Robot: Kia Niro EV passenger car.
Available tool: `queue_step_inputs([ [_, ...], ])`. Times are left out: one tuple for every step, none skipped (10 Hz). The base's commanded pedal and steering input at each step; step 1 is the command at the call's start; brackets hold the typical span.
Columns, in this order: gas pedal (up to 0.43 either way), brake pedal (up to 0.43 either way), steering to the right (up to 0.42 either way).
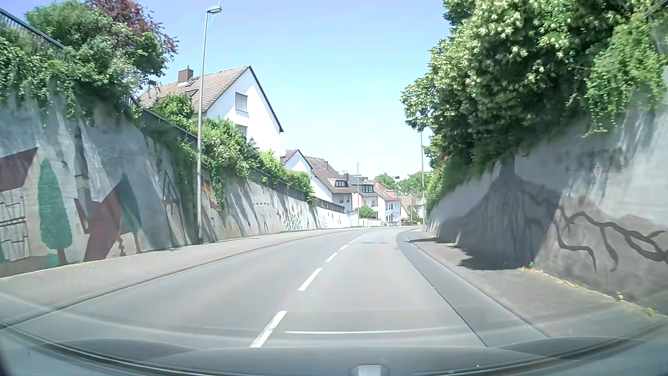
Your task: Follow the waypoints while adhering to traffic rules and regulations
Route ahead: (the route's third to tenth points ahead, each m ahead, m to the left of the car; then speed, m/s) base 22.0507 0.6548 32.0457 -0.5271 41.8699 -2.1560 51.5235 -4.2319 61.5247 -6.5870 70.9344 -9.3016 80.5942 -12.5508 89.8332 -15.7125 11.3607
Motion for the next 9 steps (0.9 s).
queue_step_inputs([
  [0.000,0.000,0.034],
  [0.000,0.000,0.034],
  [0.000,0.000,0.034],
  [0.000,0.000,0.034],
  [0.000,0.000,0.033],
  [0.000,0.000,0.033],
  [0.000,0.000,0.033],
  [0.000,0.000,0.033],
  [0.000,0.000,0.032],
])
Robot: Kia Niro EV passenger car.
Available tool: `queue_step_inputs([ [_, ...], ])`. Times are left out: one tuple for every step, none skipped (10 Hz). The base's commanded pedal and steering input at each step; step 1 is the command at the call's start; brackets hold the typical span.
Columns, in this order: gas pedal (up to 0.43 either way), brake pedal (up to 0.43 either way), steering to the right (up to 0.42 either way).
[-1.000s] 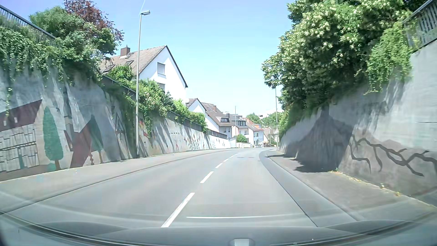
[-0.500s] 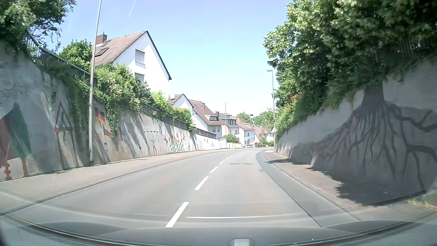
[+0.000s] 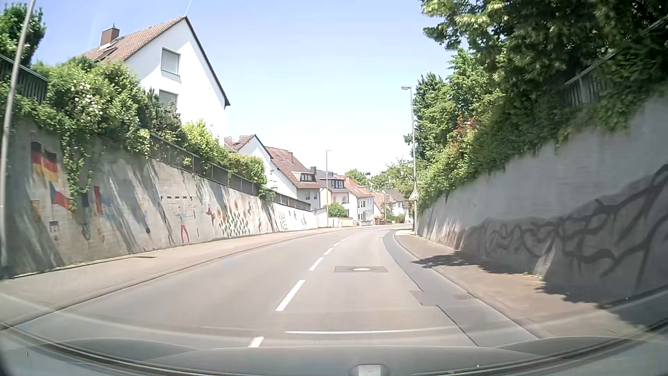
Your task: Follow the waypoints while adhering to traffic rules and regulations
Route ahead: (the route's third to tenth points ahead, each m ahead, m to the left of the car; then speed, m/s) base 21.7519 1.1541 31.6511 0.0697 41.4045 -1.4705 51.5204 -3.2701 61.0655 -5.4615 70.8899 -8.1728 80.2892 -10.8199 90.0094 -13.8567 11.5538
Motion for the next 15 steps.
queue_step_inputs([
  [0.000,0.000,0.030],
  [0.000,0.000,0.027],
  [0.000,0.000,0.025],
  [0.000,0.000,0.022],
  [0.000,0.000,0.021],
  [0.000,0.000,0.020],
  [0.000,0.000,0.018],
  [0.000,0.000,0.016],
  [0.000,0.000,0.014],
  [0.000,0.000,0.013],
  [0.000,0.000,0.012],
  [0.000,0.000,0.010],
  [0.000,0.000,0.008],
  [0.000,0.000,0.007],
  [0.000,0.000,0.006],
])
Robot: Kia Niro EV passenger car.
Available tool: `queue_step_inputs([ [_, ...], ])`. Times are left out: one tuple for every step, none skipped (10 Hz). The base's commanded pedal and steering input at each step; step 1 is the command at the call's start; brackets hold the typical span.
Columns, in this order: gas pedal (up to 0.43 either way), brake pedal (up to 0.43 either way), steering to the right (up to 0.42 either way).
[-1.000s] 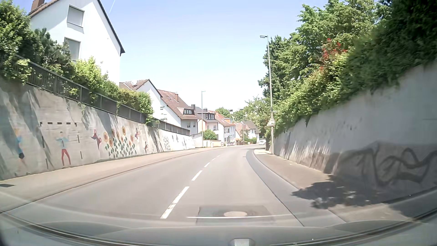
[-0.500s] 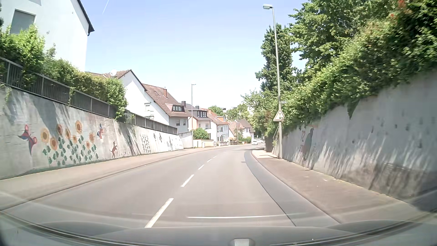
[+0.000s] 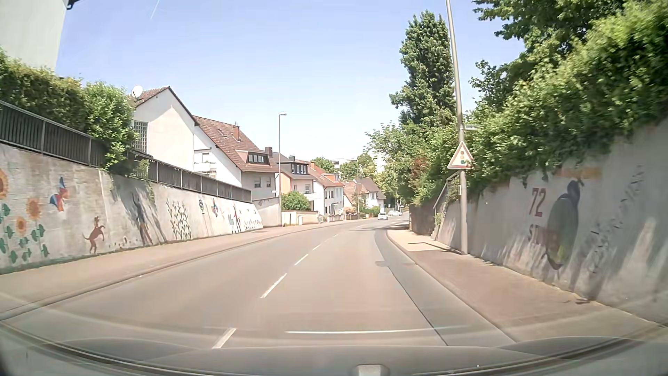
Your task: Follow the waypoints while adhering to traffic rules and regulations
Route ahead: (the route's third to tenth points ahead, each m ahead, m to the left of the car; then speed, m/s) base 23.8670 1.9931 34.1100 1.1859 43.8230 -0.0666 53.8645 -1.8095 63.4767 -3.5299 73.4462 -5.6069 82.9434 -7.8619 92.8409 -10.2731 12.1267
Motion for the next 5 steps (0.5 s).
queue_step_inputs([
  [0.000,0.000,0.007],
  [0.000,0.000,0.006],
  [0.000,0.000,0.006],
  [0.000,0.000,0.006],
  [0.000,0.000,0.009],
])
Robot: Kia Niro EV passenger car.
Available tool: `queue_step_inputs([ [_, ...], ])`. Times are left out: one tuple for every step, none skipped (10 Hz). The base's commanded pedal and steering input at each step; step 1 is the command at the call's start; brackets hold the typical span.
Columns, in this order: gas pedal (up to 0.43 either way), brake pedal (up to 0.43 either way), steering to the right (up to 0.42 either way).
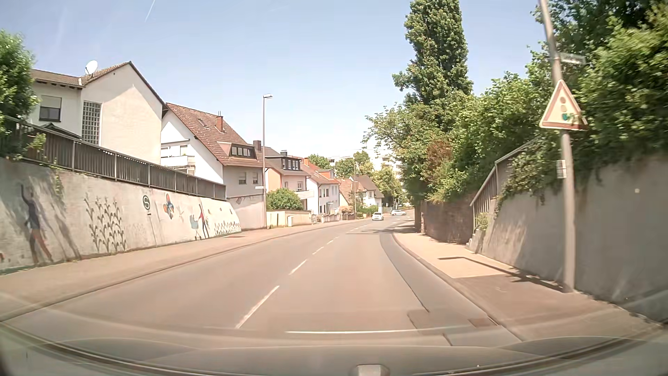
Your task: Follow the waypoints while adhering to traffic rules and regulations
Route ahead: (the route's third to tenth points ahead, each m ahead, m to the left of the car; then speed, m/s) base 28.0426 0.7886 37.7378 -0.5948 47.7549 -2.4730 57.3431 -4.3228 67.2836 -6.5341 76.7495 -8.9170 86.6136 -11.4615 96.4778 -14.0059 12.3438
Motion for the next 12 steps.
queue_step_inputs([
  [0.000,0.000,0.011],
  [0.000,0.000,0.012],
  [0.000,0.000,0.013],
  [0.000,0.000,0.014],
  [0.000,0.000,0.014],
  [0.000,0.000,0.016],
  [0.000,0.000,0.019],
  [0.000,0.000,0.023],
  [0.000,0.000,0.024],
  [0.000,0.012,0.024],
  [0.000,0.012,0.025],
  [0.000,0.006,0.025],
])
